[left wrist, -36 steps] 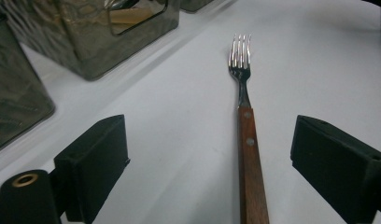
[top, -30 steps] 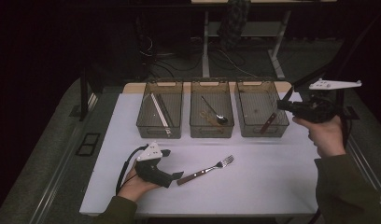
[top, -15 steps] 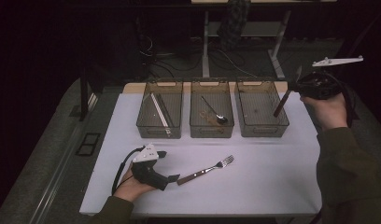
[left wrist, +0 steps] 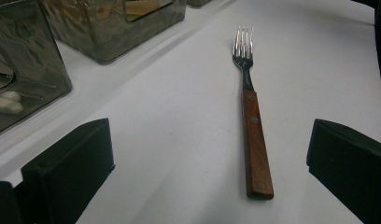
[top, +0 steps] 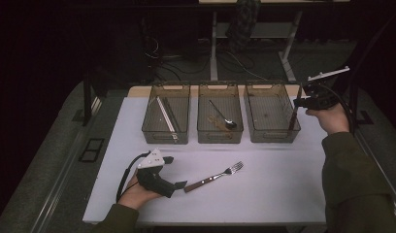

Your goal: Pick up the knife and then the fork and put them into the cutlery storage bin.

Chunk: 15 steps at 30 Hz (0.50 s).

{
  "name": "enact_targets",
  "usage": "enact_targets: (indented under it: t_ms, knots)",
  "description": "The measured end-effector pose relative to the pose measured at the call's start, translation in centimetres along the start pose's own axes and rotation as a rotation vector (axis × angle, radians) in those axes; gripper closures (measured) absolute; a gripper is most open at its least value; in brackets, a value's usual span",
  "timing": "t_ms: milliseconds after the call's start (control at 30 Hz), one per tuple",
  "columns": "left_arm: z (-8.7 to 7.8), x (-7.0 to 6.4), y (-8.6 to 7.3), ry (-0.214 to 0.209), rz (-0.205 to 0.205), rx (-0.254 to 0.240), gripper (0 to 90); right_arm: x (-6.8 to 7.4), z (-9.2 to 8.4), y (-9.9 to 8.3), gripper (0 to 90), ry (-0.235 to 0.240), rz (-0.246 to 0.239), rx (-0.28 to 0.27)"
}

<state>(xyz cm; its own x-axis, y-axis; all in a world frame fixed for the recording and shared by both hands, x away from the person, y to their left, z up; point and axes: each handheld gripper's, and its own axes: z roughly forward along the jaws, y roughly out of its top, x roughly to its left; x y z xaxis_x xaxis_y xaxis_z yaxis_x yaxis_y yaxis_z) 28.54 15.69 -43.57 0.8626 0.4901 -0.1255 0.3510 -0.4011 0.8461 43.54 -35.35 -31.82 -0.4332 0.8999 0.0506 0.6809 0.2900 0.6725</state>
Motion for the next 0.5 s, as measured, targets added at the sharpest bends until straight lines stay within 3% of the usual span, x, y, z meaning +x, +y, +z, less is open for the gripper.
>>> enact_targets:
  t_ms: [100,367,500]
  knots:
    - [0.1,-0.1,0.0,-0.003,0.004,0.002,0.0,-0.2,0.7,-0.4,88.9,0.002,0.007,0.026]
    - [0.1,-0.1,0.1,-0.006,0.006,0.002,0.0,0.1,1.8,-0.4,88.8,0.005,0.005,0.004]
    - [0.1,-0.1,0.0,-0.010,0.007,0.004,0.0,0.5,3.0,-0.5,88.8,0.014,-0.012,-0.037]
